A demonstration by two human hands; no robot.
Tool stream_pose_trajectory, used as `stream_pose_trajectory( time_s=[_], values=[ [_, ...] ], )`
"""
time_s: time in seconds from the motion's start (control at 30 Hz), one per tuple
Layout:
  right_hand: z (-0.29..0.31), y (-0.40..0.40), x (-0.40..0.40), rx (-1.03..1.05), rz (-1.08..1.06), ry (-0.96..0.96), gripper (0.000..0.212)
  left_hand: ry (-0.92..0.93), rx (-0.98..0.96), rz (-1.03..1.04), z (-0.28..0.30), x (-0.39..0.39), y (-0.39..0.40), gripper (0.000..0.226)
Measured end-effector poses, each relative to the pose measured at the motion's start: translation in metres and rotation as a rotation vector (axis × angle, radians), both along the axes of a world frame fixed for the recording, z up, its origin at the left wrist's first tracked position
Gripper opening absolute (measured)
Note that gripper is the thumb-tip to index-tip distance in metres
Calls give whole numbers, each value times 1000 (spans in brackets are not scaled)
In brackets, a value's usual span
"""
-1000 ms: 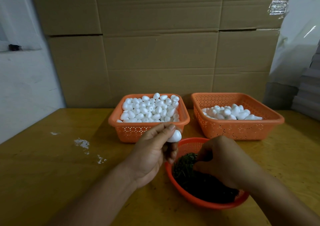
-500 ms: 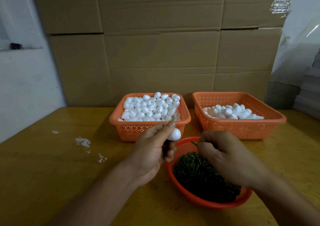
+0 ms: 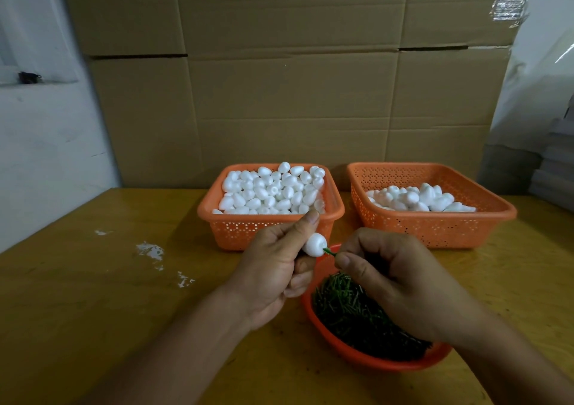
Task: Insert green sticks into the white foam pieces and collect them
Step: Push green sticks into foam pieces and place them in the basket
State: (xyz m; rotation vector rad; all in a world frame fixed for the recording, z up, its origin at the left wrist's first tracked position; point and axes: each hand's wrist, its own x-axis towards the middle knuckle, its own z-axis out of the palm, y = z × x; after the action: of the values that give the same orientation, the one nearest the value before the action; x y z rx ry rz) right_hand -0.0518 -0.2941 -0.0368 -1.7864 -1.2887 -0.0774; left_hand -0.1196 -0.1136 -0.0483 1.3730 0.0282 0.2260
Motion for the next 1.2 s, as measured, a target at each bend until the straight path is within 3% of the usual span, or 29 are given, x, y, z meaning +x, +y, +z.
stream_pose_trajectory(
  time_s=[0.33, 0.7, 0.93, 1.03, 1.2],
  values=[
    [-4, 1, -1, 13, -67, -4, 14, -59, 105, 49, -1, -1, -4, 39],
    [-10, 8, -5, 85, -177, 56, 2, -113, 185, 129, -3, 1, -5, 67],
    [-10, 8, -4, 114, -269, 92, 7, -22, -29, -60, -1, 0, 1, 34],
    [-10, 8, -4, 126, -285, 102, 8, -67, -4, -104, -1, -1, 1, 14],
    [-9, 9, -6, 133, -293, 70, 10, -149, 93, -45, -4, 0, -1, 16]
  ],
)
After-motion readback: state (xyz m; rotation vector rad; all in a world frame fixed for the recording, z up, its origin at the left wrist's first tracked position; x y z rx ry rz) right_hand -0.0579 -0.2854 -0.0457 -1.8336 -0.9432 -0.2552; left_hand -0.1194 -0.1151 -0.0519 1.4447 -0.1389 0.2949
